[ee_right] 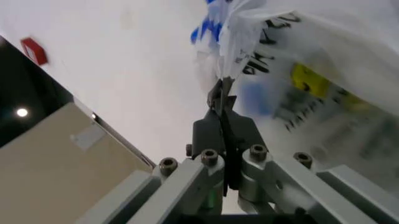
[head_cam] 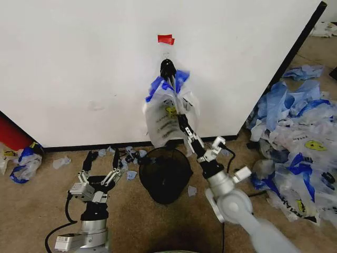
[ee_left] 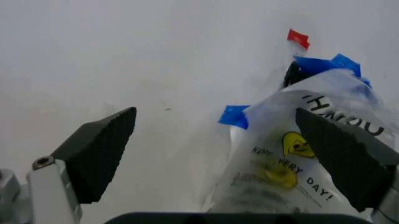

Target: Pick up the garbage bag from the wall and place it over the trash bin.

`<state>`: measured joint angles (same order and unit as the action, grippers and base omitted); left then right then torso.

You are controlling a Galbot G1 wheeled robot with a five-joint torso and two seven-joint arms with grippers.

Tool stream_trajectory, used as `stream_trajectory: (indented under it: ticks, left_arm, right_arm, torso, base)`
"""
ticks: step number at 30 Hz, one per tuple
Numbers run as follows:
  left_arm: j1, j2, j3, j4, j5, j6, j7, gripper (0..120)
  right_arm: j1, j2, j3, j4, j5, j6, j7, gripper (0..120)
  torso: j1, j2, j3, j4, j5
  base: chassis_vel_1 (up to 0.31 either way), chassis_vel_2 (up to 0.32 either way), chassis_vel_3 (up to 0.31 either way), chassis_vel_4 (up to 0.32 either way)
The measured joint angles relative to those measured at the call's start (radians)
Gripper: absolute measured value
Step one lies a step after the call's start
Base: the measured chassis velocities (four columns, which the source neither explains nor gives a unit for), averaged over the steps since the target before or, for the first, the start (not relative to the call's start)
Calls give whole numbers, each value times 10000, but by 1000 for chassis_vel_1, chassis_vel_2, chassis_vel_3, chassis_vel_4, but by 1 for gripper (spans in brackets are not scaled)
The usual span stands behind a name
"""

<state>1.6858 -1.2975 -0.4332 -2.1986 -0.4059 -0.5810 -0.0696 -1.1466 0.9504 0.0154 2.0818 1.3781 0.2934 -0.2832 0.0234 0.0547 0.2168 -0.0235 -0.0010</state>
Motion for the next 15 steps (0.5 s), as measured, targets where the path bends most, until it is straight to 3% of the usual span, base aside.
stream_trajectory:
  ticks: [9, 15]
  left_arm:
    - [-146, 72, -17, 110, -45, -21, -37, 100]
    - [-212, 118, -42, 126, -83, -16, -50, 100]
  right_arm:
    - [-1780, -1151, 637, 817, -262, 155, -357, 0]
    - [-2350, -1430, 677, 1015, -696, 237, -716, 0]
  torso:
    - [0, 0, 0, -2, -1]
    - [0, 0, 0, -1, -1]
  base:
    - [0, 0, 0, 0]
    - [0, 0, 0, 0]
